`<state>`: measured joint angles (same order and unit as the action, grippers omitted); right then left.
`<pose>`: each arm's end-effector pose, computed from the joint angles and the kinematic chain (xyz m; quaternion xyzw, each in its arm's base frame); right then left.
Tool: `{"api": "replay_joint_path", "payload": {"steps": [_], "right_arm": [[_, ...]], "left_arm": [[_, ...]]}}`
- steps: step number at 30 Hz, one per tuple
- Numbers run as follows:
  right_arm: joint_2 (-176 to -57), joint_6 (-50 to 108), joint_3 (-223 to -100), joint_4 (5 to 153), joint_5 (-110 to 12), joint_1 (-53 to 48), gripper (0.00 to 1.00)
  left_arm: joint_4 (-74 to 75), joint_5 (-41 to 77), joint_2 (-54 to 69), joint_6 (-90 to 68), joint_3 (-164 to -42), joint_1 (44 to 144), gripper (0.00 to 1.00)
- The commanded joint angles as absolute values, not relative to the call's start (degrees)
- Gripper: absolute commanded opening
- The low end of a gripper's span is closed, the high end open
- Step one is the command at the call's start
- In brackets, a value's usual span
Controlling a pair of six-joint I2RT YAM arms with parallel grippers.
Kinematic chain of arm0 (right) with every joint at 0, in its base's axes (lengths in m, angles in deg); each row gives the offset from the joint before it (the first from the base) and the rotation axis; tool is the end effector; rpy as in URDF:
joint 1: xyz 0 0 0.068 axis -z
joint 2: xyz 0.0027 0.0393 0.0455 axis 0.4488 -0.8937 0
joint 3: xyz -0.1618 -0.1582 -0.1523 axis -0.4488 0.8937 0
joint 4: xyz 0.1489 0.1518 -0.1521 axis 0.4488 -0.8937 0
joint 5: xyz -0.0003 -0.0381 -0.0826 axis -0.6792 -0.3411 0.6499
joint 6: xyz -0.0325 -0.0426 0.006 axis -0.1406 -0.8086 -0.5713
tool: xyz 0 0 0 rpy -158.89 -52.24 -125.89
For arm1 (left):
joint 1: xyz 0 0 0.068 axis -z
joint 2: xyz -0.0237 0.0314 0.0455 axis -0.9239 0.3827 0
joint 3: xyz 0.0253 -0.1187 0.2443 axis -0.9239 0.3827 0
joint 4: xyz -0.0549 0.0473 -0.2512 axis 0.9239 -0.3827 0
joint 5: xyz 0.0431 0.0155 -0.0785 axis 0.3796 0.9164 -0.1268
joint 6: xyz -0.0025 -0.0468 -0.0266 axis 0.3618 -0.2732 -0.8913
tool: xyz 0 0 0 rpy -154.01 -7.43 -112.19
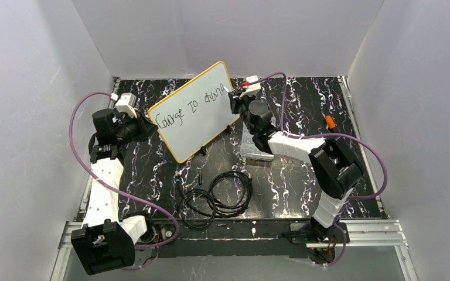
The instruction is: Write a sentence on the whiteboard
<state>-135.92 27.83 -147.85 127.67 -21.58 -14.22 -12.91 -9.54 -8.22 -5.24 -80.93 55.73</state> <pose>0.3129 0.2551 0.2826 -0.0689 0.6489 0.1950 0.7322 0.2329 0.0275 0.3230 0.0525 0.8020 -0.2223 0.5519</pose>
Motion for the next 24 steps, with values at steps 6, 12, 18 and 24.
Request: {"api": "replay_joint_path", "payload": {"steps": [6,12,18,24], "right_arm": [[-136.49,28.34,-146.29,128.25,-20.05,-14.12,0.01],[-136.31,30.66,-143.22,127.85,-21.20,-14.12,0.01],[-136.16,31.80,-142.21,127.71,-23.42,-14.36,0.01],[-133.31,31.72,-142.59,128.28,-25.49,-15.58,0.01]], "left_arm": [[-13.44,-10.35,-8.35,-5.24,-81.38,55.96,0.00],[-13.38,-10.42,-8.35,-5.27,-81.34,55.95,0.00],[-13.19,-10.62,-8.42,-5.44,-81.30,55.95,0.00],[-13.09,-10.53,-8.50,-5.52,-81.21,55.91,0.00]]}}
